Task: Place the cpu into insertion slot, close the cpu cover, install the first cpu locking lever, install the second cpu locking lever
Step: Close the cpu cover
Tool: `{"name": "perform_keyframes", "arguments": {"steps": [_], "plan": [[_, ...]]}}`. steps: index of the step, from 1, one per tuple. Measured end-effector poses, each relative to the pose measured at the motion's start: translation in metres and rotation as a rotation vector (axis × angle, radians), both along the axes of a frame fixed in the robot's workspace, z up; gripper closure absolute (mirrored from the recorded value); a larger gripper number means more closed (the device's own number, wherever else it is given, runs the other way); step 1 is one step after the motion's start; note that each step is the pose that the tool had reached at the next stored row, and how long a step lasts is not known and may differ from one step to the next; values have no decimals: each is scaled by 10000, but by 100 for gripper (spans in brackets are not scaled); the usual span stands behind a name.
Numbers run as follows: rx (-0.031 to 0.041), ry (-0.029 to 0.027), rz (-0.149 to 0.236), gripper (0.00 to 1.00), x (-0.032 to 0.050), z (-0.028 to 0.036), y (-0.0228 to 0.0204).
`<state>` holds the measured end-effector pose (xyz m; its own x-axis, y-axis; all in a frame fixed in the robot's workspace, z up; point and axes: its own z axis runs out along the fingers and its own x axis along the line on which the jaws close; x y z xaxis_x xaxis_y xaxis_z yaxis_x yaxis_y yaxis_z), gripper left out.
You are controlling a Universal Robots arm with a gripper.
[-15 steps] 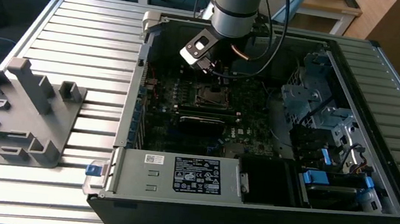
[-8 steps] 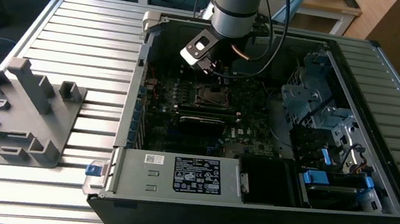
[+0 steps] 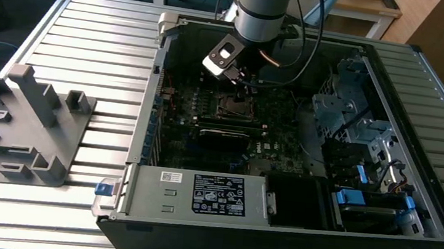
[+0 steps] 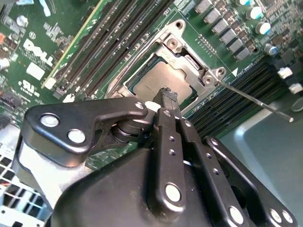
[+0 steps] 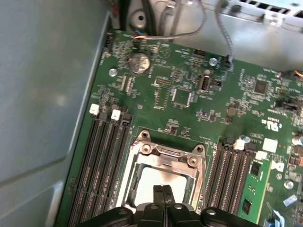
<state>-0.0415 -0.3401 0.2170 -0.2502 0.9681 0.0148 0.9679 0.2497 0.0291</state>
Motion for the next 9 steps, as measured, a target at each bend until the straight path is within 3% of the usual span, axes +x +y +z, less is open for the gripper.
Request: {"name": "perform_keyframes", "arguments": {"steps": [9], "plan": [[-1,0,1399,89,0,-2,0]]}}
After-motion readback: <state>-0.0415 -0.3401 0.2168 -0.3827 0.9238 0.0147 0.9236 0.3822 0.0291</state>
